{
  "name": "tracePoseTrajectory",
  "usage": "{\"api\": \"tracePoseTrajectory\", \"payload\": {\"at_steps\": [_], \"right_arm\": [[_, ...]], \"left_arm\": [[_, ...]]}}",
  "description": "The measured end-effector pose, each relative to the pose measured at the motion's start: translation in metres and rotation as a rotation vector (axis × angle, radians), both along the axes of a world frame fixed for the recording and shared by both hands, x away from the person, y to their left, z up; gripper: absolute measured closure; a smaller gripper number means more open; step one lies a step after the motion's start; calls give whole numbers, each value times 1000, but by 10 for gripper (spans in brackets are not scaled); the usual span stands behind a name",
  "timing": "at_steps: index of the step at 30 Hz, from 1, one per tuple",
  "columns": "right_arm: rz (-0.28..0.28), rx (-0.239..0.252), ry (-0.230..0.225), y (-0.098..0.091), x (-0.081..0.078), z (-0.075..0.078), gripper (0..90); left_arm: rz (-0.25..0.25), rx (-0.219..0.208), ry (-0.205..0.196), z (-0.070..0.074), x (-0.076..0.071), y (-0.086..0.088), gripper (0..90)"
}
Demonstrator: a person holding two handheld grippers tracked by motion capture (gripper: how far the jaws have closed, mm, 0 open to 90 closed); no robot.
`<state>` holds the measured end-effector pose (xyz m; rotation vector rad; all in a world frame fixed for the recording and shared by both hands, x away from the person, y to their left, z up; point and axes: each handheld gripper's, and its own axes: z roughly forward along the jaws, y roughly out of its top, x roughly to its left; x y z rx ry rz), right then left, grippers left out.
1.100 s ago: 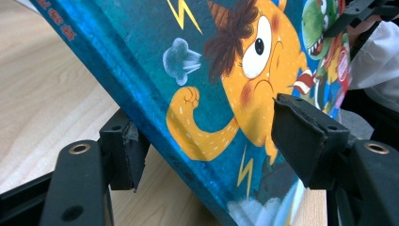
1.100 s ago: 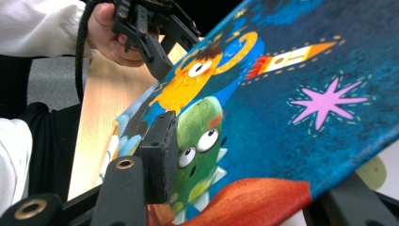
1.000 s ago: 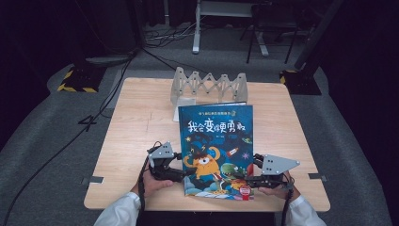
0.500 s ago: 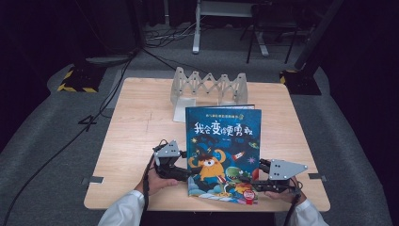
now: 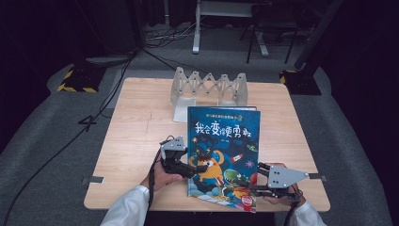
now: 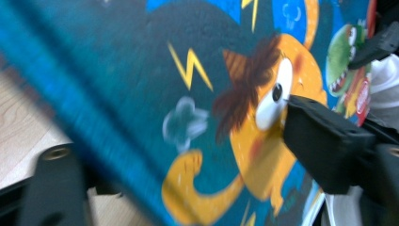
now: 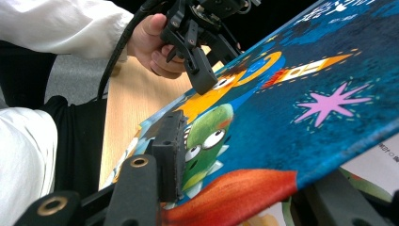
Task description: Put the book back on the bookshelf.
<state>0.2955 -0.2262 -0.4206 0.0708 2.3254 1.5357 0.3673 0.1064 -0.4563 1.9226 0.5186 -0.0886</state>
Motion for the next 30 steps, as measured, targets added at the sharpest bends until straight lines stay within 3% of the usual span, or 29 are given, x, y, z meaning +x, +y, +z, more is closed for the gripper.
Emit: {"api": "tracePoseTrajectory", "payload": {"at_steps": [3,7,10,11,16,21,30], "right_arm": [[3,-3,-7,1,-1,0,588],[0,1,8,-1,3,-1,589],[-14,1,34,-3,9,-4,589],[-38,-1,43,-5,13,-6,590],[-86,15,55,-10,19,-7,594],[-139,15,67,-12,24,-10,571],[-206,8,94,-14,31,-14,516]], "left_arm": [[6,-19,-1,1,1,0,179],[24,-33,-6,2,2,6,292],[44,-28,-35,5,-1,10,329],[51,-31,-45,7,-2,11,386],[85,-30,-136,20,-12,13,473],[75,-30,-190,26,-21,15,560],[54,-13,-237,28,-30,12,628]]}}
